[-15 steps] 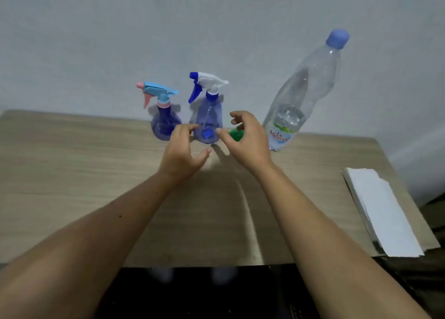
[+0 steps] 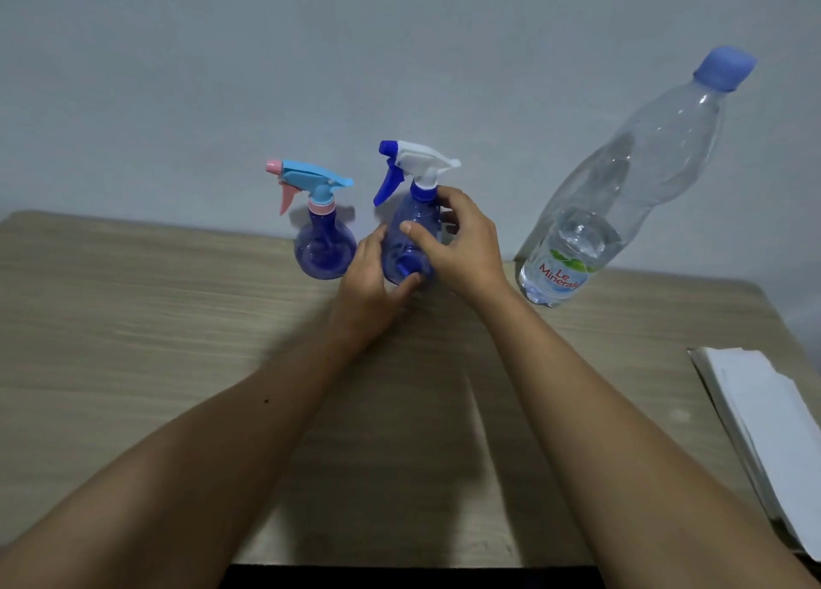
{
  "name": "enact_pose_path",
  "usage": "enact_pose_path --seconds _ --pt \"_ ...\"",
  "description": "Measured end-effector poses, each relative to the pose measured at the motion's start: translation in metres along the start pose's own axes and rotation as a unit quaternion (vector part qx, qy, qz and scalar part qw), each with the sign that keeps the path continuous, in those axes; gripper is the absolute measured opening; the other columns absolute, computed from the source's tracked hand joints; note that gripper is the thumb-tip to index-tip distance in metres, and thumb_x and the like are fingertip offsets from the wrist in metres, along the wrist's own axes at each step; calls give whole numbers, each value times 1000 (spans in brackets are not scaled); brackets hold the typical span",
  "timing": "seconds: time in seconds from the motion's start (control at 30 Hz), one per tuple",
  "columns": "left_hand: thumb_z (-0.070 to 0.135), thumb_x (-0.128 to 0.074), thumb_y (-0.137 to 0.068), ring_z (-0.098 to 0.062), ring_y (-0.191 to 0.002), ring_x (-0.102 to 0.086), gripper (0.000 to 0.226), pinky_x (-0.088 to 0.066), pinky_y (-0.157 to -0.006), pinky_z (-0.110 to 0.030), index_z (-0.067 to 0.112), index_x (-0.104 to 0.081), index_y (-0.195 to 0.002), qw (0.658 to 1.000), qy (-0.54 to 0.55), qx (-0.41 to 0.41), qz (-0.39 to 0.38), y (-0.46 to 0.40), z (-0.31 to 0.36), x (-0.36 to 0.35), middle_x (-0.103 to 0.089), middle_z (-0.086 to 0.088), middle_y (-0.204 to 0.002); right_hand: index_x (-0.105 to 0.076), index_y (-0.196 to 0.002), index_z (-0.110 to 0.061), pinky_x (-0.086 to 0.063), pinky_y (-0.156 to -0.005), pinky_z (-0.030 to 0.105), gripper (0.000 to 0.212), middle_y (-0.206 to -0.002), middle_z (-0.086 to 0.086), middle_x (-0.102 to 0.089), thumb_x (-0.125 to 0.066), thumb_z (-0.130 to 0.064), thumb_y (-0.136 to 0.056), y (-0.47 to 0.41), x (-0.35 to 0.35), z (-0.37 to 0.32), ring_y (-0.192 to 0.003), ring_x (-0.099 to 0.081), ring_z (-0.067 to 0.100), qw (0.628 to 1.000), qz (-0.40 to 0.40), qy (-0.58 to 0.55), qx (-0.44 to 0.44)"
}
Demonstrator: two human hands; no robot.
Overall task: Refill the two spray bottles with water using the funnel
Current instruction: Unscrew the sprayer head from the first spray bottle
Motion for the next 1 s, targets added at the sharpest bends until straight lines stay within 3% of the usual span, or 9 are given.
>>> enact_pose_path --seconds 0.37,0.5,0.6,0.73,0.9,1.0 --pt "58 -75 -85 -25 -124 -65 88 -58 -101 -44 1 -48 -147 999 45 -8 -1 53 29 12 -63 -13 -137 -63 -133 -21 -56 -89 23 56 -123 -10 -69 -86 -37 -85 55 31 -16 -105 -66 9 1000 -3 -23 1" --pt "60 -76 -79 -23 -123 -63 94 -55 -103 -32 0 -50 -147 998 53 20 -1 91 42 14 -63 -14 -138 -66 -130 -20 -55 -85 17 52 -119 -10 -70 -87 -33 -84 92 44 -22 -101 -65 2 1000 -11 -28 2" --pt "55 -81 -76 -21 -122 -63 93 -52 -102 -29 3 -51 -146 996 73 42 -15 123 53 12 -62 -12 -138 -68 -124 -21 -57 -86 22 49 -111 -15 -69 -90 -30 -81 124 51 -22 -100 -66 4 999 -15 -40 -12" --pt "38 -92 -75 -17 -121 -61 88 -50 -102 -28 7 -51 -147 995 51 80 -29 162 51 12 -61 -8 -138 -69 -124 -23 -58 -87 27 50 -113 -9 -73 -91 -29 -80 165 55 -20 -100 -66 6 998 -31 -44 -37" --pt "34 -91 -80 -1 -117 -51 82 -38 -97 -3 9 -52 -147 997 27 59 -49 200 63 11 -59 -6 -136 -66 -115 -33 -57 -89 31 49 -111 -11 -72 -93 -29 -75 204 56 -18 -101 -68 13 997 -39 -43 -57" --pt "40 -90 -78 -2 -114 -52 82 -41 -94 -5 10 -54 -145 996 13 65 -60 210 65 7 -62 -6 -132 -68 -118 -28 -59 -92 36 51 -114 -8 -73 -92 -31 -73 219 58 -14 -104 -69 14 996 -36 -52 -62"
Point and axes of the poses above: each hand's wrist, its own y-axis away from the middle knuckle, its own x-axis out of the back of the hand, z = x × y, the point moved 10 cm from there along -y, towards the middle knuckle
